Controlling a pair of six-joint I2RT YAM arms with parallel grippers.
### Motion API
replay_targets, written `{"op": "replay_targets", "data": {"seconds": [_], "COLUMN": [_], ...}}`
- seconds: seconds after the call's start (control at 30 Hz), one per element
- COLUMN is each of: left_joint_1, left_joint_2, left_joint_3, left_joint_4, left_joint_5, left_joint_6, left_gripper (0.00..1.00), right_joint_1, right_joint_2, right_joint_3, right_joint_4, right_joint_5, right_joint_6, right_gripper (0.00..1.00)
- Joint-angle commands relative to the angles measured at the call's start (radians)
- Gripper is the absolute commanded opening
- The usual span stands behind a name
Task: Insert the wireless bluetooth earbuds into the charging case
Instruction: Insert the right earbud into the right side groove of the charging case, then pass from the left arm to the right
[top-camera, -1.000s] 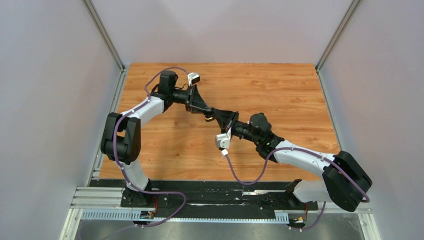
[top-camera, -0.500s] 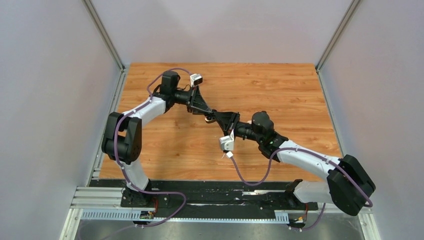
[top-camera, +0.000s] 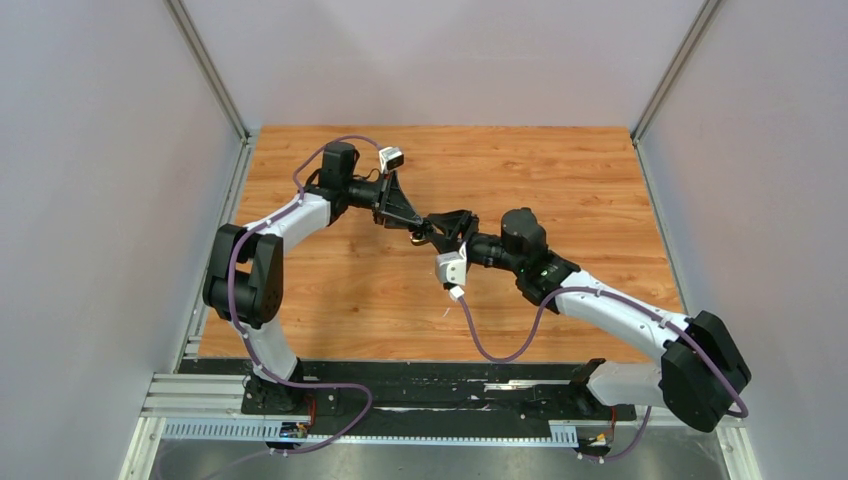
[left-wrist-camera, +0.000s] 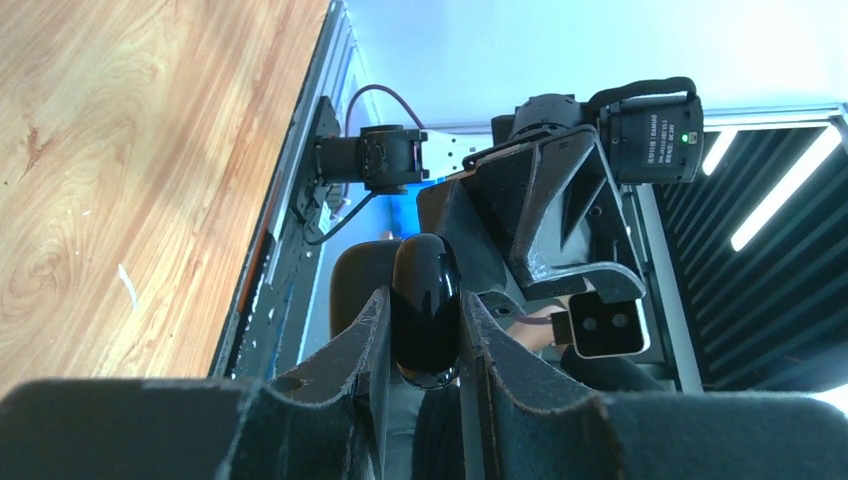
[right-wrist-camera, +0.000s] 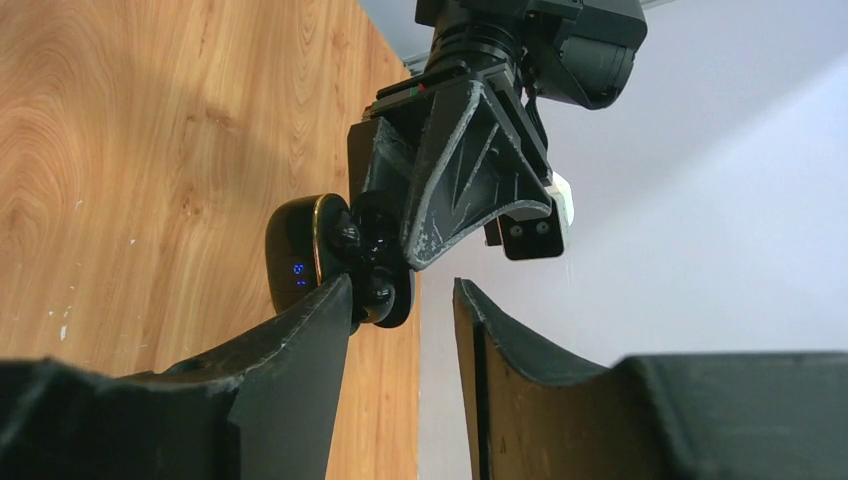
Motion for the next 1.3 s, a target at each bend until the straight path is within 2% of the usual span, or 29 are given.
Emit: {"op": "replay_targets", "data": {"seconds": [0.0,0.27,0.43,0.5,0.57,0.6,0.63,0.67,0.7,0.73,0.77,0.8,0.83,0.93,0.97,1.03,1.13,1.27], "left_joint_1": [0.003,0.002,0.002,0.003,0.002,0.002,0.002,0.002,0.002,0.002,0.001,0.001,0.001,0.001,0.001,0.001,0.002,0.002], "left_joint_2": [-0.009,-0.008,0.003,0.006,0.006,0.009,0.011,0.014,0.018,0.025,0.030,0.046,0.056,0.134,0.152,0.195,0.218,0.256], "left_joint_3": [0.021,0.023,0.039,0.054,0.082,0.114,0.135,0.179,0.231,0.262,0.322,0.355,0.414,0.545,0.609,0.674,0.718,0.765], "left_joint_4": [0.042,0.019,0.003,-0.032,-0.145,-0.243,-0.370,-0.444,-0.590,-0.680,-0.859,-0.941,-1.086,-1.307,-1.403,-1.469,-1.485,-1.535], "left_joint_5": [0.038,0.038,0.043,0.045,0.046,0.047,0.049,0.049,0.047,0.037,0.030,0.011,0.003,-0.020,-0.020,-0.029,-0.032,0.004], "left_joint_6": [0.000,0.038,0.063,0.117,0.227,0.335,0.397,0.539,0.618,0.802,0.894,1.078,1.161,1.433,1.477,1.571,1.595,1.640], "left_gripper": [0.00,0.00,0.00,0.00,0.00,0.00,0.00,0.00,0.00,0.00,0.00,0.00,0.00,0.00,0.00,0.00,0.00,0.00], "right_joint_1": [-0.016,-0.070,-0.087,-0.095,-0.115,-0.133,-0.154,-0.180,-0.205,-0.229,-0.255,-0.280,-0.303,-0.344,-0.356,-0.373,-0.377,-0.375], "right_joint_2": [-0.012,-0.047,-0.068,-0.071,-0.058,-0.039,-0.013,0.022,0.062,0.103,0.147,0.187,0.231,0.333,0.348,0.364,0.398,0.449], "right_joint_3": [0.058,0.137,0.166,0.185,0.223,0.250,0.289,0.332,0.384,0.437,0.490,0.543,0.602,0.692,0.694,0.691,0.715,0.754], "right_joint_4": [-0.110,-0.278,-0.359,-0.376,-0.385,-0.419,-0.469,-0.533,-0.596,-0.660,-0.717,-0.777,-0.828,-0.915,-0.911,-0.881,-0.872,-0.852], "right_joint_5": [-0.037,-0.139,-0.131,-0.099,-0.052,-0.046,-0.061,-0.092,-0.136,-0.183,-0.236,-0.303,-0.376,-0.547,-0.584,-0.637,-0.672,-0.723], "right_joint_6": [0.103,0.202,0.287,0.365,0.523,0.602,0.670,0.723,0.768,0.808,0.839,0.863,0.875,0.891,0.892,0.886,0.865,0.858], "right_gripper": [0.46,0.49,0.51,0.59,0.67,0.69,0.69,0.69,0.69,0.69,0.68,0.68,0.68,0.66,0.66,0.63,0.58,0.58]}}
